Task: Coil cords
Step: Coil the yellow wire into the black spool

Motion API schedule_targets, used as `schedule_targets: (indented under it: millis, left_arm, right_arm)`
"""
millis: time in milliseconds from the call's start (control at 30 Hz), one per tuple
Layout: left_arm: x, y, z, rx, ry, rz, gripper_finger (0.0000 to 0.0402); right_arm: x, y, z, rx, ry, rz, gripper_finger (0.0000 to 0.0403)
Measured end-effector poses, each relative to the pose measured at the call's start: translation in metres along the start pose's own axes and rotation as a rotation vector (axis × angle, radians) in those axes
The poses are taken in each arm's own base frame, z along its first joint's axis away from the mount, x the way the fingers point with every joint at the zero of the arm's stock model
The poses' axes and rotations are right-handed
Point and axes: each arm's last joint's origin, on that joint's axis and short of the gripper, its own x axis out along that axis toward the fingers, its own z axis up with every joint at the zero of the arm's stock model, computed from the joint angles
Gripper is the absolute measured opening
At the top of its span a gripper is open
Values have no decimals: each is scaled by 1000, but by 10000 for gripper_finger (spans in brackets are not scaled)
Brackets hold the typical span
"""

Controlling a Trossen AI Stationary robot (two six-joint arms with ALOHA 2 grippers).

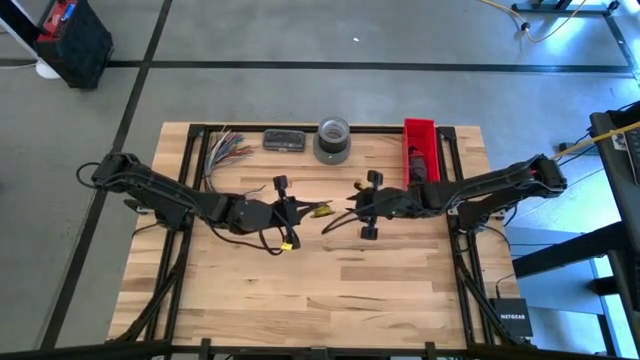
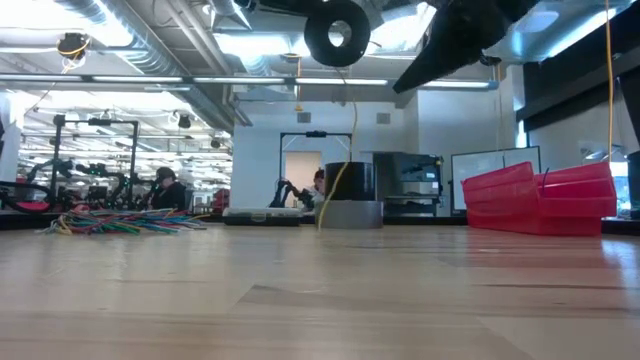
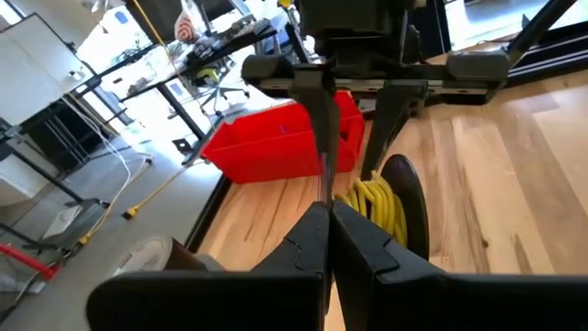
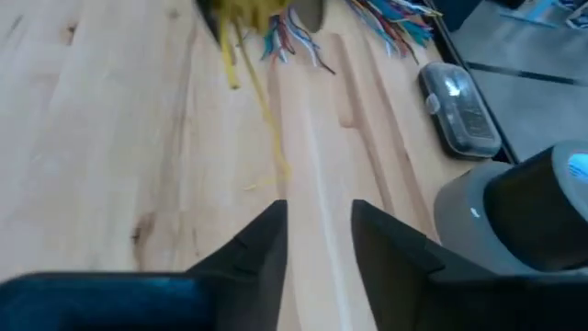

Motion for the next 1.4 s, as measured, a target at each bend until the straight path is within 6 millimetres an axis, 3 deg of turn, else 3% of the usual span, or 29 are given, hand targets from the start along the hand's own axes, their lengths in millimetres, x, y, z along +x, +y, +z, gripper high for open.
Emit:
schedule_targets:
  millis: [100, 267, 467, 633, 767, 933, 1133, 1400]
  left_arm:
    - [0, 0, 0, 0, 2, 0, 0]
    - [0, 0, 0, -1, -1, 0, 0]
    - [0, 0, 0, -3, -4, 1, 0]
    - [0, 0, 0, 0, -3, 2, 0]
    - [0, 0, 0, 0, -4, 2, 0]
    - [0, 0, 0, 6, -3, 2, 0]
    - [0, 0, -1, 11, 5, 0, 0]
    - [0, -1, -2, 21, 12, -2, 0]
  right_arm:
    - [5, 0, -10, -28, -30, -8, 143]
    - [34, -3, -38, -124, -180, 35, 145]
    - [61, -17, -62, -82, -304, 103, 140]
    - [82, -14, -67, -83, -284, 193, 140]
    - [91, -13, -59, -83, -293, 193, 140]
    - [94, -13, -57, -82, -289, 176, 120]
    - [91, -15, -57, -112, -257, 135, 13]
    - [60, -24, -45, -110, -255, 90, 5]
